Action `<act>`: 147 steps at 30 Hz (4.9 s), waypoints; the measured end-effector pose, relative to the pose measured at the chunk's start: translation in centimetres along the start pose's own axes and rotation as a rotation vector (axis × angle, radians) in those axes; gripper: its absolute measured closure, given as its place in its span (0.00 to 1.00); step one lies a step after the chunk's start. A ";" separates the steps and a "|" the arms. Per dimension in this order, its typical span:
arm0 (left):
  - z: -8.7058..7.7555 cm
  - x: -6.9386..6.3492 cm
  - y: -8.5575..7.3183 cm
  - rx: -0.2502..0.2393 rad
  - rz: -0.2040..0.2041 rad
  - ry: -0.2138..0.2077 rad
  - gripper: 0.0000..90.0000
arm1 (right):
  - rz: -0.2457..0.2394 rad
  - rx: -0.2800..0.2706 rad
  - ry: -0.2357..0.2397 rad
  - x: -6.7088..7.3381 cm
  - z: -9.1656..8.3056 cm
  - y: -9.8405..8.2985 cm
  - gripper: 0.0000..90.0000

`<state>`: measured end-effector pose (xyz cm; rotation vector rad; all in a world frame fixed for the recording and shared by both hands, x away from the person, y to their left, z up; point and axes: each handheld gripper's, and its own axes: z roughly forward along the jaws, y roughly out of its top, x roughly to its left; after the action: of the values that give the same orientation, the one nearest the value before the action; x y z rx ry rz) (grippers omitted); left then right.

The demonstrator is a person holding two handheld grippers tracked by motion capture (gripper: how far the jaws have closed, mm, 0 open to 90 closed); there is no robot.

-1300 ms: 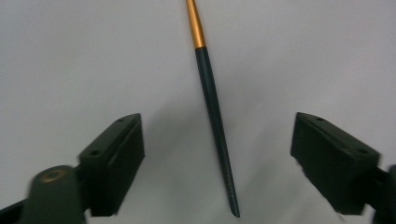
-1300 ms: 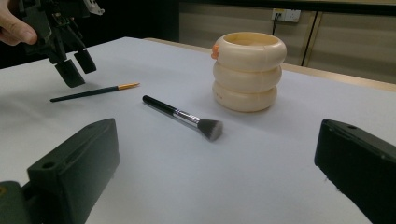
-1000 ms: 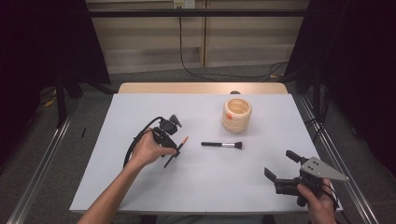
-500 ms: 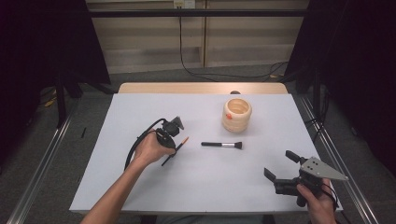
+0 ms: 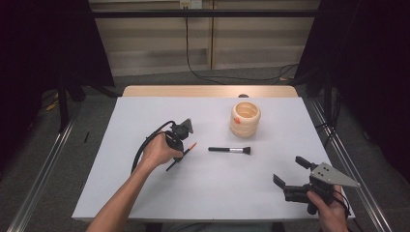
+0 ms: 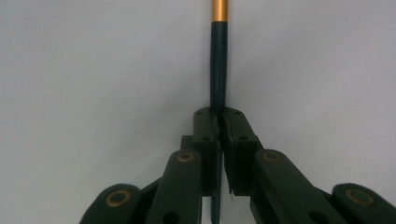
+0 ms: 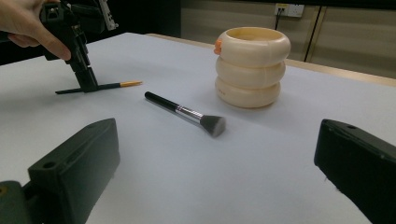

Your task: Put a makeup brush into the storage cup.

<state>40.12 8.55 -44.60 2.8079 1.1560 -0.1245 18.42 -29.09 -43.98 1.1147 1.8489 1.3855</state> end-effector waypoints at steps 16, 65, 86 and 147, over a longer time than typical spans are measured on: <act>-0.6 1.2 -1.0 -0.060 -0.015 -0.082 0.95 | 0.005 0.001 -0.011 -0.1 -0.1 0.0 0.00; -4.5 1.0 -6.4 -0.749 0.126 -0.147 0.94 | 0.014 0.002 -0.007 0.0 0.1 -0.1 0.00; -5.7 1.5 -8.6 -1.035 0.104 -0.123 0.94 | 0.017 0.003 -0.003 0.0 0.2 -0.1 0.00; -6.2 -5.5 -9.0 -1.146 0.248 -0.250 0.94 | 0.009 -0.015 0.107 0.4 -0.4 0.4 0.00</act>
<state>30.15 11.82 -38.43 1.8017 0.5174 0.1589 18.00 -28.84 -43.43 1.0617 1.9067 1.4876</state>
